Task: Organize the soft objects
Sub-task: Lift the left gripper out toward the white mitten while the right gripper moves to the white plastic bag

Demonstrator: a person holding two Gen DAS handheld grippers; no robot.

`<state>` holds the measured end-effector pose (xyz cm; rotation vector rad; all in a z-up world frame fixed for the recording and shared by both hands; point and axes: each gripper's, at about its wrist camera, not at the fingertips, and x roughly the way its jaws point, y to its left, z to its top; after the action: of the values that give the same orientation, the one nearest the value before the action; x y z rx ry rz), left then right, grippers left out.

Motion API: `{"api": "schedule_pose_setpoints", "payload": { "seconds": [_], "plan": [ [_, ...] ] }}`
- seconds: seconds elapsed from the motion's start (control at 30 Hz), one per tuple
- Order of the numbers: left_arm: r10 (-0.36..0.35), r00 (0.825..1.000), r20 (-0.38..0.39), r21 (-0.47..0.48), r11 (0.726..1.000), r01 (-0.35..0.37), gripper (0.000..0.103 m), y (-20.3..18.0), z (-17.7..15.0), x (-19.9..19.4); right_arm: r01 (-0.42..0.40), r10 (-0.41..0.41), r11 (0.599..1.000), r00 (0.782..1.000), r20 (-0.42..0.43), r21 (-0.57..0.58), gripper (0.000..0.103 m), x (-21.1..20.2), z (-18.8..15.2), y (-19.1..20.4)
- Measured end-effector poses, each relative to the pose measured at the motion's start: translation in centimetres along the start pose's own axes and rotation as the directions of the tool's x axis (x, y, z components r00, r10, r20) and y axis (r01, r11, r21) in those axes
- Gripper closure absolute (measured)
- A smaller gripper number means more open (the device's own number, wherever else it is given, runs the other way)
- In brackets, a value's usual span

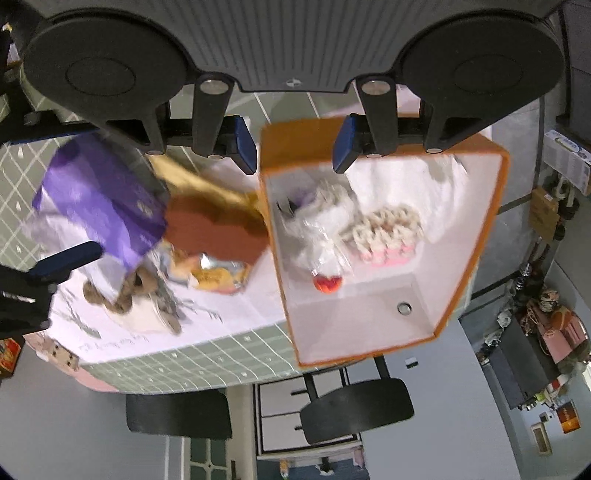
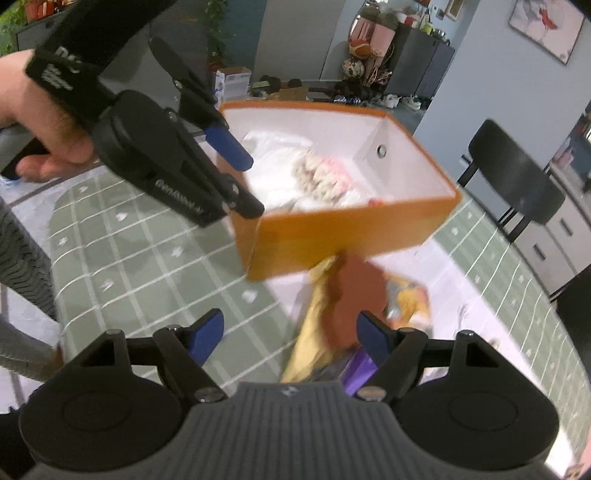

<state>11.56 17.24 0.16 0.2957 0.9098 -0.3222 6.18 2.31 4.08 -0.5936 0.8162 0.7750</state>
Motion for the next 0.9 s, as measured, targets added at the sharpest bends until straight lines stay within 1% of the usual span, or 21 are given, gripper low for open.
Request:
{"api": "schedule_pose_setpoints", "payload": {
  "seconds": [0.2, 0.33, 0.43, 0.57, 0.7, 0.9],
  "plan": [
    [-0.022, 0.999, -0.025, 0.024, 0.999, 0.023, 0.048, -1.2, -1.9, 0.6, -0.047, 0.047, 0.999, 0.999, -0.005, 0.024, 0.025, -2.8, -3.9, 0.7],
    [-0.052, 0.998, -0.020, 0.028, 0.998, 0.053, 0.048, -2.2, -2.2, 0.7, -0.046, 0.046, 0.998, 0.999, -0.003, 0.044, 0.025, -4.9, -6.2, 0.5],
    [-0.076, 0.997, -0.016, 0.053, 0.996, 0.077, 0.047, -3.5, -2.1, 0.9, -0.022, 0.022, 0.997, 1.000, -0.009, 0.069, 0.025, -6.2, -7.8, -0.3],
    [-0.096, 0.995, -0.008, 0.101, 0.990, 0.097, 0.042, -5.8, -1.6, 1.5, 0.018, -0.015, 0.992, 1.000, -0.027, 0.122, 0.025, -7.2, -9.9, -1.9],
    [-0.129, 0.992, -0.005, 0.143, 0.981, 0.128, 0.042, -7.6, -0.7, 1.8, 0.054, -0.047, 0.983, 0.998, -0.041, 0.177, 0.025, -7.6, -11.7, -3.9],
    [-0.142, 0.990, -0.015, 0.168, 0.975, 0.143, 0.041, -8.6, 1.5, 3.0, 0.092, -0.083, 0.961, 0.995, -0.045, 0.261, 0.025, -7.7, -13.7, -7.8]
  ]
}}
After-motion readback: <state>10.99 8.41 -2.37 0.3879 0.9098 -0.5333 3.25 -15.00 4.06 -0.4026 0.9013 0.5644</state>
